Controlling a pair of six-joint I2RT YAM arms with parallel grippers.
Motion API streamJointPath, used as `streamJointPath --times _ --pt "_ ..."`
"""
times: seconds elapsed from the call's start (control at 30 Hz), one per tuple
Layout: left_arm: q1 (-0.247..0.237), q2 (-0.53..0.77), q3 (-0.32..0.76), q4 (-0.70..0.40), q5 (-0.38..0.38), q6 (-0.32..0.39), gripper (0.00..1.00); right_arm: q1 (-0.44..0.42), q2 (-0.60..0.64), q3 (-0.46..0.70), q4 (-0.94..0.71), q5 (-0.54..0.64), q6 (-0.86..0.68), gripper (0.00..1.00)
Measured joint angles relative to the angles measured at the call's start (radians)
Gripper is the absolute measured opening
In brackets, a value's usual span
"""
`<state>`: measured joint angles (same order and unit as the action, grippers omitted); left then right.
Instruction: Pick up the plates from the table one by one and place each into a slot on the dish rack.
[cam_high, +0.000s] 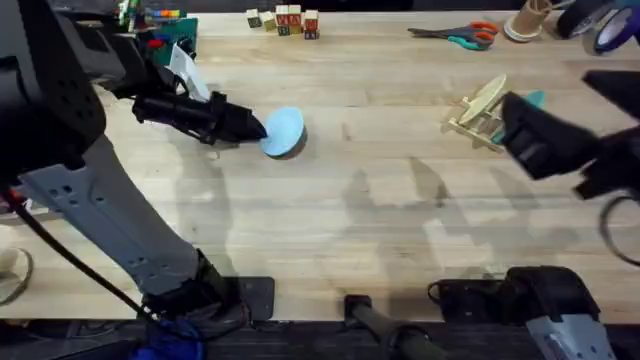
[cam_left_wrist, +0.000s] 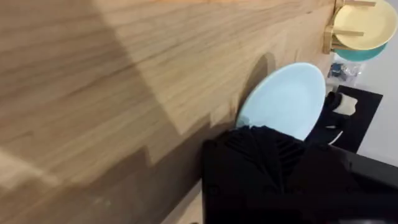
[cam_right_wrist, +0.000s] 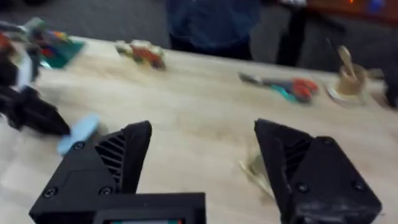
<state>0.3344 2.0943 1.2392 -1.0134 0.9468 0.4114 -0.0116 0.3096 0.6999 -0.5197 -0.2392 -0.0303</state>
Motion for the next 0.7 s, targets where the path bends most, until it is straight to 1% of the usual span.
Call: streamJointPath --times 0.07,0.13,0.2,0.27,0.43,0.57,0.63,0.7 --pt "0.0 0.0 0.0 0.0 0.0 0.0 0.041 0.0 -0.061 -0.107 0.104 -0.042 0.02 0.993" --pt "0.0 0.0 0.0 0.0 0.0 0.0 0.041 0.0 -0.098 -0.209 0.179 -0.083 0.052 0.993" --pt "0.0 0.0 0.0 0.0 0.0 0.0 0.041 0.0 -0.109 -0.295 0.244 -0.13 0.084 0.994" --pt "0.0 0.0 0.0 0.0 0.0 0.0 0.041 0.0 -0.11 -0.356 0.27 -0.173 0.113 0.994" --pt "0.0 0.0 0.0 0.0 0.0 0.0 0.04 0.0 -0.109 -0.436 0.279 -0.277 0.151 0.994" --pt "0.0 0.0 0.0 0.0 0.0 0.0 0.04 0.003 -0.11 -0.472 0.272 -0.323 0.166 0.995" --pt "0.0 0.0 0.0 0.0 0.0 0.0 0.04 0.018 -0.11 -0.491 0.272 -0.333 0.176 0.995" --pt "0.0 0.0 0.0 0.0 0.0 0.0 0.04 0.051 -0.109 -0.511 0.27 -0.338 0.187 0.995"
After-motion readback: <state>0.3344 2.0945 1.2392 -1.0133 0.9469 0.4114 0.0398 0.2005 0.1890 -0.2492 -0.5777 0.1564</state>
